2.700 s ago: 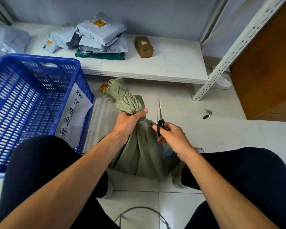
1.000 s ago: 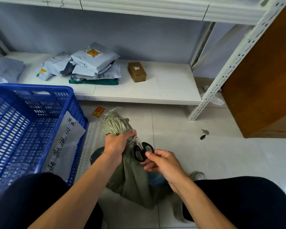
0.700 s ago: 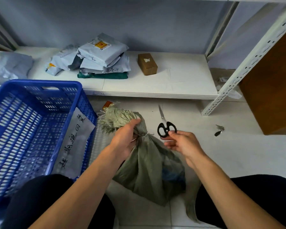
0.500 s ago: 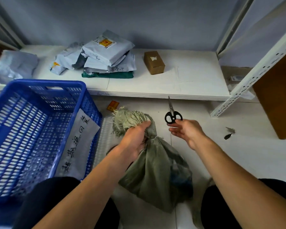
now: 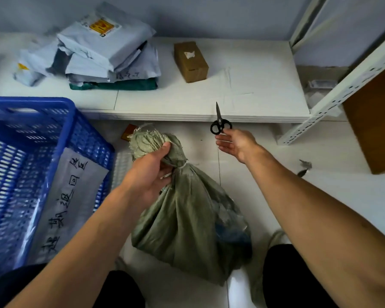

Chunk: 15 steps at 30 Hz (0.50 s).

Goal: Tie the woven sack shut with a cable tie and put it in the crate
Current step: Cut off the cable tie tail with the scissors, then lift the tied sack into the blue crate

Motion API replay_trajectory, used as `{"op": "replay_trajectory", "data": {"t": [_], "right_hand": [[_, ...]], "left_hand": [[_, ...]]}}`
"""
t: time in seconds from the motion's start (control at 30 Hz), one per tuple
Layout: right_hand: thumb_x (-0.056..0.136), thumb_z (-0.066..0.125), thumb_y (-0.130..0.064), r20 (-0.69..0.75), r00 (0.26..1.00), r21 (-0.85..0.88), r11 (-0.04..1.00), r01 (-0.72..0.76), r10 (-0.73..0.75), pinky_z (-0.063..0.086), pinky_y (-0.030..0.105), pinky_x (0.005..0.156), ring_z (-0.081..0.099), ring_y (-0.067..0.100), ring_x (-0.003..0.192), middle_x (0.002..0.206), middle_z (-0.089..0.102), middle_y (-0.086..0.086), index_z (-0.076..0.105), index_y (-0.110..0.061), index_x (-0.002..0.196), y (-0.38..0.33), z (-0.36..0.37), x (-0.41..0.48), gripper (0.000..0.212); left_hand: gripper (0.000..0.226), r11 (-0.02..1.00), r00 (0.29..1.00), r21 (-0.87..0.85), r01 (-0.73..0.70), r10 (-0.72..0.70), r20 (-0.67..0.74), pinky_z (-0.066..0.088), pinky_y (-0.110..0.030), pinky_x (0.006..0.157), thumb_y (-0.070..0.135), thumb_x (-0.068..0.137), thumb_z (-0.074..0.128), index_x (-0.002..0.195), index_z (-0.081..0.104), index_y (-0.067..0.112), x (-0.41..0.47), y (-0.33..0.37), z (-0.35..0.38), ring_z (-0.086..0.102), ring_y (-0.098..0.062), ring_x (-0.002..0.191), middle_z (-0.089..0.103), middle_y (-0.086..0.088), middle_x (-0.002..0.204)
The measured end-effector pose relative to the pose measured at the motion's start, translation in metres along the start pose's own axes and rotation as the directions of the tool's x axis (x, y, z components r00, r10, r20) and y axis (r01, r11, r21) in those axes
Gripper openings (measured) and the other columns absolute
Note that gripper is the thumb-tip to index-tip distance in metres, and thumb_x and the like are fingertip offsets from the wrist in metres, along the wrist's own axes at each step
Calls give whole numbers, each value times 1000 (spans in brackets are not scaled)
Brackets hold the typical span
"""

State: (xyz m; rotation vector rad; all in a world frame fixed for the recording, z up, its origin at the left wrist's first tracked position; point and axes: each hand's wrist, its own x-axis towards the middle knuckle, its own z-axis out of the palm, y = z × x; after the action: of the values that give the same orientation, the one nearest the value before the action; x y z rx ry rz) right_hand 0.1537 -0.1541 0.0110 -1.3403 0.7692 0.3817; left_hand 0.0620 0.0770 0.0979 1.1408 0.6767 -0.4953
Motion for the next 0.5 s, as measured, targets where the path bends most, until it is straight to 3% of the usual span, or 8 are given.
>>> {"op": "replay_trajectory", "data": {"t": [0.13, 0.4, 0.5], "right_hand": [[102, 56, -19, -10, 1000, 10, 1000, -17, 17, 57, 25, 54, 70, 16, 63, 85, 72, 6, 64, -11, 97, -6, 6, 20, 12], [103, 56, -33, 26, 1000, 2, 1000, -12, 12, 57, 26, 55, 71, 14, 61, 82, 74, 3, 64, -14, 101, -24, 16, 59, 21], [104, 56, -30, 59, 998, 79, 996, -43, 38, 59, 30, 63, 73, 19, 76, 93, 74, 7, 62, -12, 101, -27, 21, 67, 19]], "left_hand": [[26, 997, 1000, -75, -3, 2, -6, 52, -44, 101, 28, 100, 60, 112, 68, 6, 15, 8, 3, 70, -25, 105, 79, -6, 92], [25, 990, 1000, -141, -14, 10, -26, 43, -46, 112, 30, 99, 60, 109, 67, 8, 32, 20, -3, 69, -23, 107, 77, -7, 98], [25, 992, 1000, -122, -17, 15, -16, 46, -46, 109, 30, 100, 59, 110, 68, 9, 34, 21, -5, 70, -23, 106, 77, -7, 96]]}}
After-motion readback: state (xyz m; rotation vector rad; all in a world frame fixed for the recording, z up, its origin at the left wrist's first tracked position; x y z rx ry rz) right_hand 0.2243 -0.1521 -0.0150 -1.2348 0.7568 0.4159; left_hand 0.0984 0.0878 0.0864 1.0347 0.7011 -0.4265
